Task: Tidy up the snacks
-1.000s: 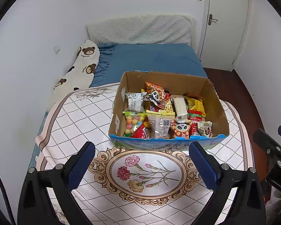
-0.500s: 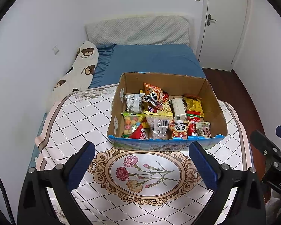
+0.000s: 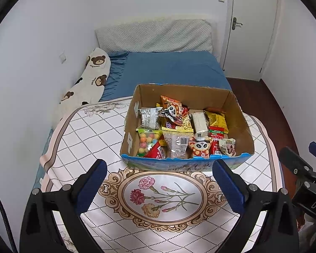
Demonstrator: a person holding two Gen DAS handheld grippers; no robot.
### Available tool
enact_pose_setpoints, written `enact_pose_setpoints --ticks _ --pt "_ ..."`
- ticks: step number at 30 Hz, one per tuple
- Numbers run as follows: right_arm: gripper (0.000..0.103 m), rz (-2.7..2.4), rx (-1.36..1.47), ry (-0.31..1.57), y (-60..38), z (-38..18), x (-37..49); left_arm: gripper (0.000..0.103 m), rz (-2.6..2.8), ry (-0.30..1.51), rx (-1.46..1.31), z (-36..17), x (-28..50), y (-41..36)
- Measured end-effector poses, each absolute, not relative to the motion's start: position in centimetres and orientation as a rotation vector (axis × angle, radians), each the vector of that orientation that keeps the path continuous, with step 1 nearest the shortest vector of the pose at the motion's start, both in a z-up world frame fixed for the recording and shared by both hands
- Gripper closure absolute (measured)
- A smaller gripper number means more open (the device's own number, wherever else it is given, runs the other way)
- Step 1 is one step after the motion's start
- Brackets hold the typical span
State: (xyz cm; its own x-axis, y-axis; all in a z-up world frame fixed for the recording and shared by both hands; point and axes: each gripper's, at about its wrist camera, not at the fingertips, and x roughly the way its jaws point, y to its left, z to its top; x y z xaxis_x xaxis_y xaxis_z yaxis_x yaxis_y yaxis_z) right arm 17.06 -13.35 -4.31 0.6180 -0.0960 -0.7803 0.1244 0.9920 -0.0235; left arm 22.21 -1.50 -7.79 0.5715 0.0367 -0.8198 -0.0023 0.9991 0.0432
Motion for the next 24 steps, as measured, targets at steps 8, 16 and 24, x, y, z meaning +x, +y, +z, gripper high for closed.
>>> enact_pose_setpoints --ticks 8,16,24 --pt "0.0 -0.13 0.033 0.895 -13.38 -4.06 16.96 0.0 0.022 0.959 0.042 -7.64 22.13 -1.59" --pt "0.0 -0.133 0.027 0.897 -13.36 -4.19 16.92 0.0 0.02 0.959 0.04 -7.66 22.13 -1.62" --pt "0.0 -0.136 0.027 0.9 -13.52 -4.22 16.94 0.0 0.021 0.95 0.047 -7.78 22.05 -1.8"
